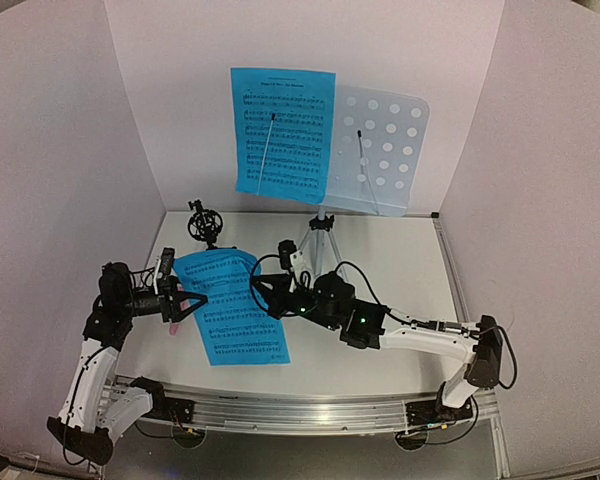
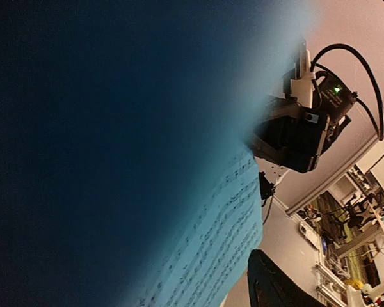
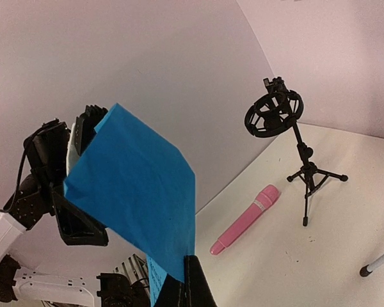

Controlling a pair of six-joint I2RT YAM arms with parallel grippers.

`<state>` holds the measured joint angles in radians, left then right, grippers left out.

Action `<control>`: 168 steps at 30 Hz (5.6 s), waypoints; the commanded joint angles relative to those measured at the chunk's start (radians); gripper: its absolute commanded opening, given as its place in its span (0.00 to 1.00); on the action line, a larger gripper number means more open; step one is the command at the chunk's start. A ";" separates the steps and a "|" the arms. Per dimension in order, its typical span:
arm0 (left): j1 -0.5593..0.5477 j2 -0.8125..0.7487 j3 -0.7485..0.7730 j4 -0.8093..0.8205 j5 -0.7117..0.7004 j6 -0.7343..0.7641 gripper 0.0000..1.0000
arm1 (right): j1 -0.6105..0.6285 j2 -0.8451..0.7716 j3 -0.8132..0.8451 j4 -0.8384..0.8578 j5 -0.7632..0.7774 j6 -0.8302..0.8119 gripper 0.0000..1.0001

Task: Set up the instrument practice props

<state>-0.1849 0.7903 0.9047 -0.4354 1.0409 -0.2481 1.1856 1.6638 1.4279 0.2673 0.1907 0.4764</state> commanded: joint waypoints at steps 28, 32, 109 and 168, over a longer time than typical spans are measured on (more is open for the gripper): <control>-0.050 0.140 0.357 -0.454 0.058 0.708 0.00 | -0.075 -0.119 0.058 -0.155 -0.082 -0.210 0.39; -0.050 0.144 0.365 -0.445 0.064 0.672 0.00 | -0.089 -0.132 0.042 -0.158 -0.122 -0.201 0.14; -0.314 0.543 0.967 -0.346 0.065 0.421 0.54 | -0.279 -0.259 0.327 -0.577 -0.626 -0.370 0.00; -0.489 0.817 1.241 0.017 -0.250 -0.231 0.00 | -0.489 -0.102 0.675 -0.597 -0.160 -0.016 0.41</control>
<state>-0.6735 1.5936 2.0481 -0.4191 0.8291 -0.5479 0.6987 1.5948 2.0892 -0.3471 -0.0362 0.4613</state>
